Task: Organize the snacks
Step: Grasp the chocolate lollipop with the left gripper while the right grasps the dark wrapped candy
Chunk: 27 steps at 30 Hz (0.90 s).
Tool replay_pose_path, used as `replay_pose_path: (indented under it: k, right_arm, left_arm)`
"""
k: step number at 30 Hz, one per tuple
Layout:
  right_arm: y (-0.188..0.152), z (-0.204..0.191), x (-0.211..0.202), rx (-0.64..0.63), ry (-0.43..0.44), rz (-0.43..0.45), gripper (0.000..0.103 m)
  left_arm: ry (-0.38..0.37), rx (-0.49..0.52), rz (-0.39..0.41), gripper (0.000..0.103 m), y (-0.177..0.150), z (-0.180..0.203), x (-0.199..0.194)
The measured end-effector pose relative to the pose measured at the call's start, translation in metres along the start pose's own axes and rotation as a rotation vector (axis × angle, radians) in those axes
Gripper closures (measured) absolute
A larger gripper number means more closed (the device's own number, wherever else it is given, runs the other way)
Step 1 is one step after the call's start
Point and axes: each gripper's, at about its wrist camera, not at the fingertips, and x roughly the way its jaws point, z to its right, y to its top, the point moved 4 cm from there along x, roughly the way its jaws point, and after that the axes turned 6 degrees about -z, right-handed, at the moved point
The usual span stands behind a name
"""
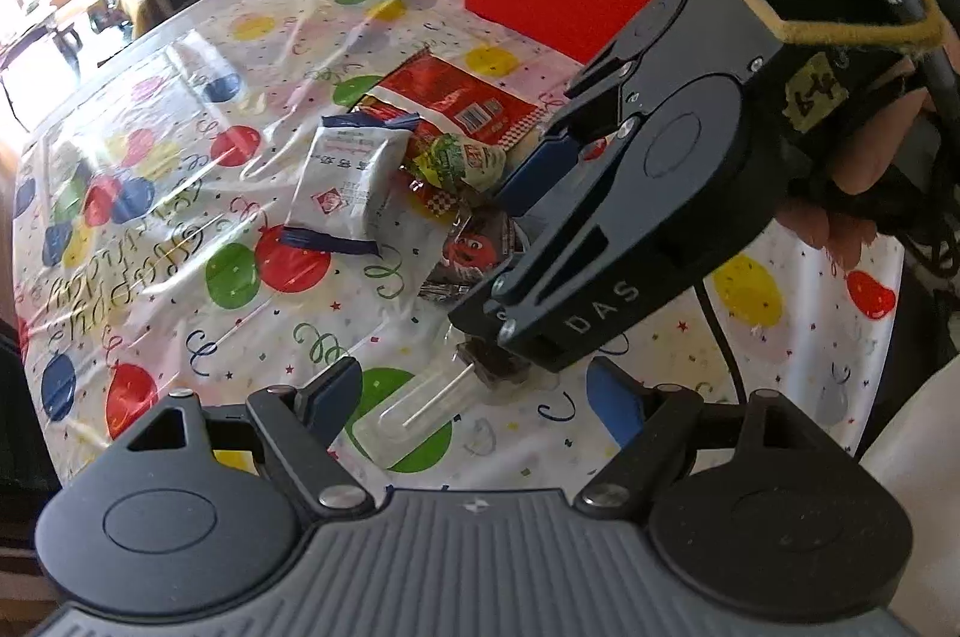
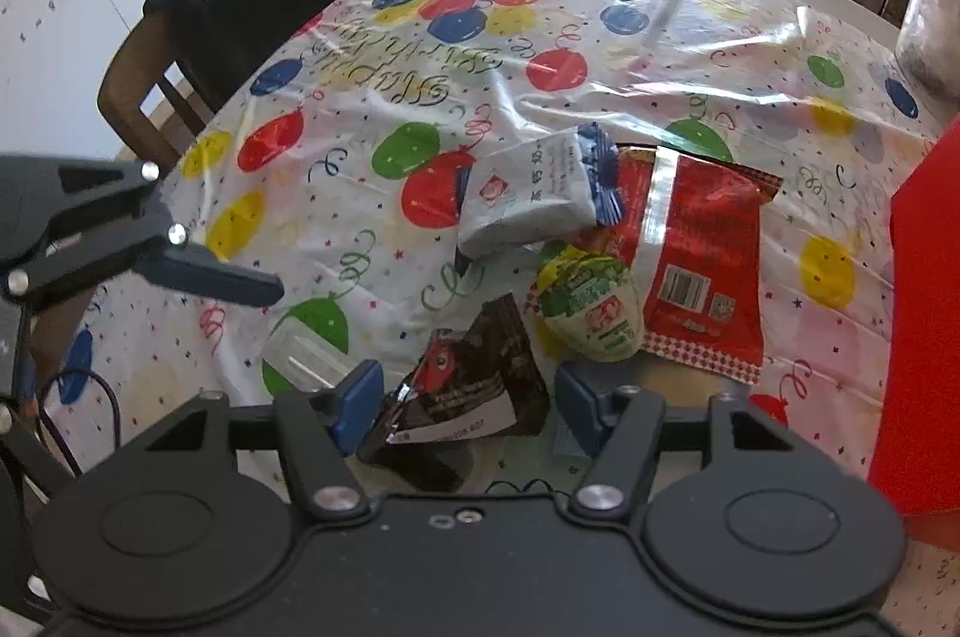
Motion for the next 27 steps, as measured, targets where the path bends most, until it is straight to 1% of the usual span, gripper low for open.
replay_pose_path:
  k: [4, 6, 11, 15, 19, 20, 22, 27]
  right_arm:
    - [-0.001, -0.002, 0.001, -0.019, -0.019, 0.006, 0.050]
    - [-0.001, -0.001, 0.000, -0.011, -0.017, 0.011, 0.059]
    - [-0.004, 0.005, -0.006, 0.030, 0.003, 0.023, 0.066]
    - [-0.009, 0.007, -0.015, 0.057, 0.015, 0.040, 0.067]
    - [-0.020, 0.014, -0.030, 0.097, 0.025, 0.056, 0.067]
    - [-0.024, 0.017, -0.035, 0.112, 0.025, 0.062, 0.067]
    - [-0.033, 0.023, -0.044, 0.139, 0.033, 0.074, 0.067]
    - [-0.053, 0.040, -0.062, 0.225, 0.040, 0.087, 0.067]
  left_arm:
    - [-0.008, 0.035, -0.008, 0.021, 0.001, 0.001, 0.004]
    - [-0.006, 0.049, -0.013, 0.021, 0.002, 0.001, 0.006]
    - [-0.014, 0.083, -0.024, 0.022, 0.005, 0.003, 0.011]
    - [-0.020, 0.113, -0.035, 0.022, 0.008, 0.005, 0.015]
    - [-0.022, 0.174, -0.043, 0.022, 0.010, 0.011, 0.019]
    - [-0.022, 0.189, -0.047, 0.026, 0.011, 0.013, 0.021]
    - [-0.027, 0.216, -0.056, 0.031, 0.013, 0.016, 0.025]
    - [-0.024, 0.265, -0.064, 0.035, 0.018, 0.019, 0.035]
